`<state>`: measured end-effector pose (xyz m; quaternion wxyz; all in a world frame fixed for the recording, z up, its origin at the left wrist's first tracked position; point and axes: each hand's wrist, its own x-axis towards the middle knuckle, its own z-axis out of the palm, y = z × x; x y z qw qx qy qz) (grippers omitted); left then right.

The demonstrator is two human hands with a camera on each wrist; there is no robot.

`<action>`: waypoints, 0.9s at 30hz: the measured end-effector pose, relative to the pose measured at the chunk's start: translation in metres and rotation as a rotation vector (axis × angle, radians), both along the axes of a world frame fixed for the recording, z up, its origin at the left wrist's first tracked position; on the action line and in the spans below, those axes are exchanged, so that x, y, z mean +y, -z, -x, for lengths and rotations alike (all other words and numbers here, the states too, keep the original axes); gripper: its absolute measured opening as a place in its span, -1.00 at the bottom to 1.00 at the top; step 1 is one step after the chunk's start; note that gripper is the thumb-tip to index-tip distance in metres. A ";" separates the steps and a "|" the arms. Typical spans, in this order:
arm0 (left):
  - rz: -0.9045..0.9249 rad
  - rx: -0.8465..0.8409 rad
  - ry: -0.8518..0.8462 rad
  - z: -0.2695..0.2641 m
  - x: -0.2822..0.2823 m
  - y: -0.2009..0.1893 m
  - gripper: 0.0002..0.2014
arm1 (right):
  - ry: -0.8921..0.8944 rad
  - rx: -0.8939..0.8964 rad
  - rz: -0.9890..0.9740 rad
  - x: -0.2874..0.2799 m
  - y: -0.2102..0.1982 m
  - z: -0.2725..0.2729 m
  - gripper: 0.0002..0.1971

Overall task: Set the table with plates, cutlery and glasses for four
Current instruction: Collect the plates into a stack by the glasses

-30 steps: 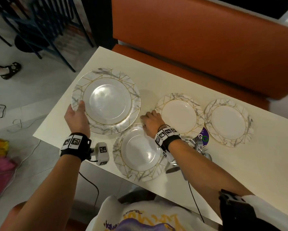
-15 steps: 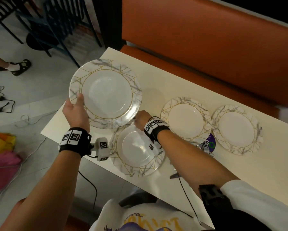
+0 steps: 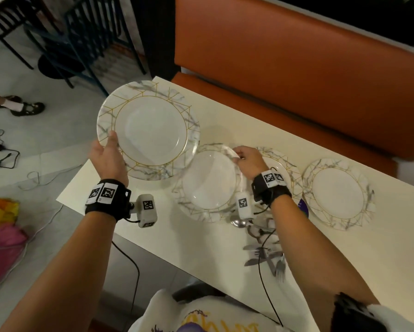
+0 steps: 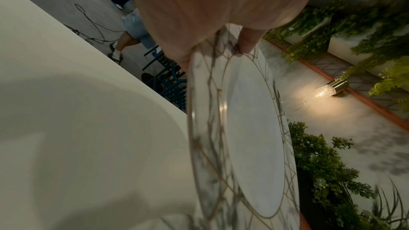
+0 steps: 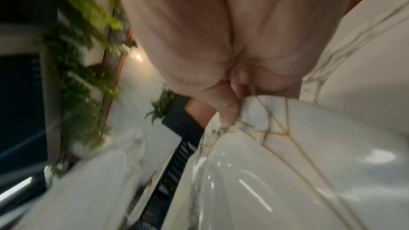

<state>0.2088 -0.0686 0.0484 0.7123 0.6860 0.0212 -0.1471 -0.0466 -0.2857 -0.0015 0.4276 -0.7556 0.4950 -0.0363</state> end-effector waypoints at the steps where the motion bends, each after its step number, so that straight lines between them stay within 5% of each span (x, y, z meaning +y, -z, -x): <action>1: -0.013 0.008 0.012 0.002 -0.005 -0.001 -0.62 | 0.055 -0.024 0.019 -0.005 -0.009 0.017 -0.71; 9: -0.076 0.022 0.233 0.037 -0.045 0.012 -0.72 | 0.381 -0.190 0.163 -0.039 -0.050 0.131 -0.73; 19: -0.105 0.295 0.397 0.099 -0.069 0.037 0.02 | 0.625 -0.364 -0.025 -0.012 -0.028 0.118 -0.67; 22: -0.236 0.212 0.520 0.118 -0.070 0.020 0.15 | 0.616 -0.313 -0.009 0.005 -0.019 0.105 -0.70; 27: -0.333 0.021 0.658 0.135 -0.069 0.022 -0.32 | 0.573 -0.234 -0.054 0.026 -0.010 0.090 -0.64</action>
